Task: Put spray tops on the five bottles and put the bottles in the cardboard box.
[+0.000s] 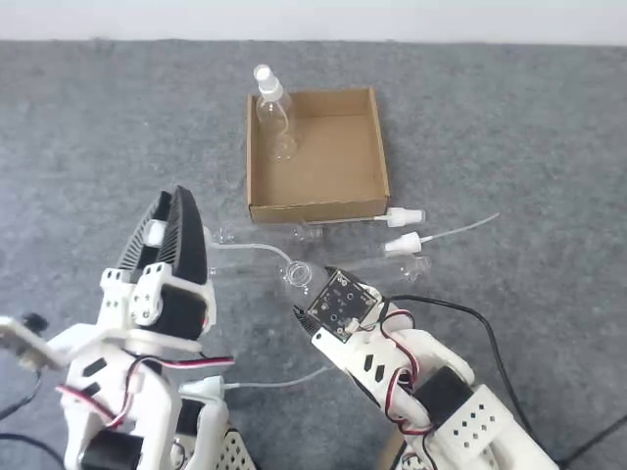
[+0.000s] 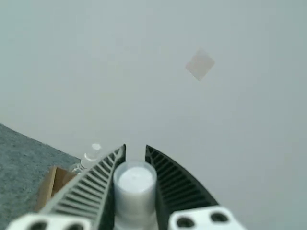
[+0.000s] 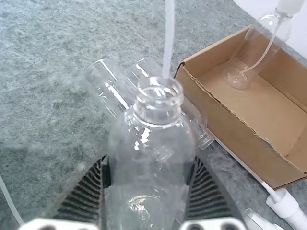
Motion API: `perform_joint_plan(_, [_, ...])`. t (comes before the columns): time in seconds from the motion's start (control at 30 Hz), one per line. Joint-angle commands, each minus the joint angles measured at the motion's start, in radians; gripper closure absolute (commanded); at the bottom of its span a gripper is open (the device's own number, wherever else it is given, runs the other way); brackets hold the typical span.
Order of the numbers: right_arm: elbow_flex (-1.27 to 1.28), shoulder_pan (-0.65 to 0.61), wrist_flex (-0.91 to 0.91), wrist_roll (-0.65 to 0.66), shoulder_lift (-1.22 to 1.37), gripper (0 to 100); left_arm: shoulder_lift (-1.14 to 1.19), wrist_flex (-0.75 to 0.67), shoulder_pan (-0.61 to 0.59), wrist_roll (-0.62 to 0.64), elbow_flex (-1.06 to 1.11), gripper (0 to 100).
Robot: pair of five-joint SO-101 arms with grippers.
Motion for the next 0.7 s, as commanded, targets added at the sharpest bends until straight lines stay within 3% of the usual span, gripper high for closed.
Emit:
perform_joint_plan(0.0, [-0.021, -0.013, -0.027, 0.008, -0.027, 99.1, -0.017, 0.014, 0.063, -0.009, -0.005, 99])
perform_joint_plan(0.67, [-0.018, -0.01, -0.019, 0.008, -0.027, 99.1, -0.017, 0.008, 0.061, -0.051, -0.087, 99])
